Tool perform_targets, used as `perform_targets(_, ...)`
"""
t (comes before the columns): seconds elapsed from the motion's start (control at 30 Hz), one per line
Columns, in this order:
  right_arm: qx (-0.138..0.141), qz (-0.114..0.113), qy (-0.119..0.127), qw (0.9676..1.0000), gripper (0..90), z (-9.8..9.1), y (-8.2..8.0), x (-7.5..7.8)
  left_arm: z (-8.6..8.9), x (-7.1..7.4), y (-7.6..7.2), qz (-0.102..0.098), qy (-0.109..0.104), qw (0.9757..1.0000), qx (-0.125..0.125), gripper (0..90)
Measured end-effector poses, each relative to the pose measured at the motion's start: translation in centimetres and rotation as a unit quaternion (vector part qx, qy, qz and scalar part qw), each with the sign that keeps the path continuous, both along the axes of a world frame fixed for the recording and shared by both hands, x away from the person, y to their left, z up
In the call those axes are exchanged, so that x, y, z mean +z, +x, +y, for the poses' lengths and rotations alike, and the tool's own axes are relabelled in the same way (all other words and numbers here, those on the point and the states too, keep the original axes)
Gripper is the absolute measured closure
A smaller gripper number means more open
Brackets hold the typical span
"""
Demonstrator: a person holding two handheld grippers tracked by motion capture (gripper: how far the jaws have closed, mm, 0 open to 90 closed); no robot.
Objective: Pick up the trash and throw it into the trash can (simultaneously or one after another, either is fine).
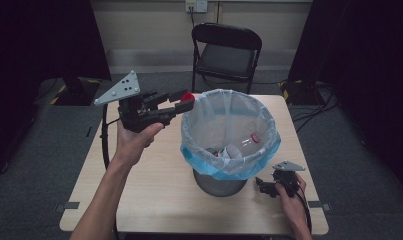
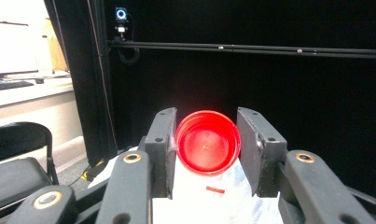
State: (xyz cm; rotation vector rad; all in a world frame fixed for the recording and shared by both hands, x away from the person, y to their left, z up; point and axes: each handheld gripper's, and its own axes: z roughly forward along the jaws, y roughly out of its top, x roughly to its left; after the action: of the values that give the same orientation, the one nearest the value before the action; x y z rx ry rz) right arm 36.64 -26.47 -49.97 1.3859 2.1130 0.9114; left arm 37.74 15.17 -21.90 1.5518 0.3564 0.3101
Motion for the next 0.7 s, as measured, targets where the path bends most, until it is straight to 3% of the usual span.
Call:
perform_targets(0.2, 0.0, 0.0, 0.0, 1.0, 11.8, 0.0, 0.0, 0.0, -1.5, -0.1, 0.7, 0.01, -0.003, 0.9998, -0.015, 59.4)
perform_targets(0.33, 0.0, 0.0, 0.0, 1.0, 11.8, 0.0, 0.0, 0.0, -2.6, 0.0, 0.9, 0.007, 0.014, 0.9994, -0.03, 59.4)
perform_targets(0.43, 0.001, 0.0, 0.0, 1.0, 11.7, 0.0, 0.0, 0.0, -3.2, -0.2, 1.2, 0.013, 0.013, 0.9985, -0.051, 59.3)
perform_targets(0.7, 0.003, 0.0, 0.0, 1.0, 11.6, 0.0, 0.0, 0.0, -4.5, -0.5, 1.7, 0.029, 0.034, 0.9967, -0.067, 58.9)
